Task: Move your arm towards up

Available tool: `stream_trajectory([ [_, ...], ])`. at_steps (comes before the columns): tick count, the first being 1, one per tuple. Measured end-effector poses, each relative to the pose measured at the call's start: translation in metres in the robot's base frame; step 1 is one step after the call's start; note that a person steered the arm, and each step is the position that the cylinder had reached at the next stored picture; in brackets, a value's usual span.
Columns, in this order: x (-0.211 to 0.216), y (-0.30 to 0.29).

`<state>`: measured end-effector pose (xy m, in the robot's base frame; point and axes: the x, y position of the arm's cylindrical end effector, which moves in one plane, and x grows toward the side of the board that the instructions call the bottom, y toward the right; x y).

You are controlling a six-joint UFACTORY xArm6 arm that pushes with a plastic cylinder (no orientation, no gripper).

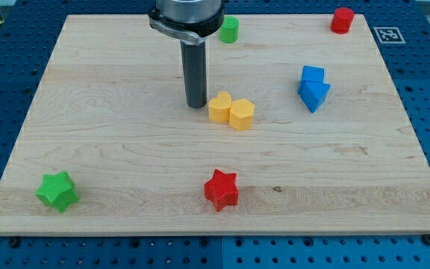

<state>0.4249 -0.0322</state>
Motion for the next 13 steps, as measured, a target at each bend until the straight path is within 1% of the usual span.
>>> stream_trajectory([
  [1, 0.009, 0.012],
  [2, 0.017, 0.007],
  [3, 0.032, -0.016],
  [4, 0.056, -0.018],
  [6, 0.062, -0.018],
  [8, 0.084, -0.018],
  [13, 0.089, -0.013],
])
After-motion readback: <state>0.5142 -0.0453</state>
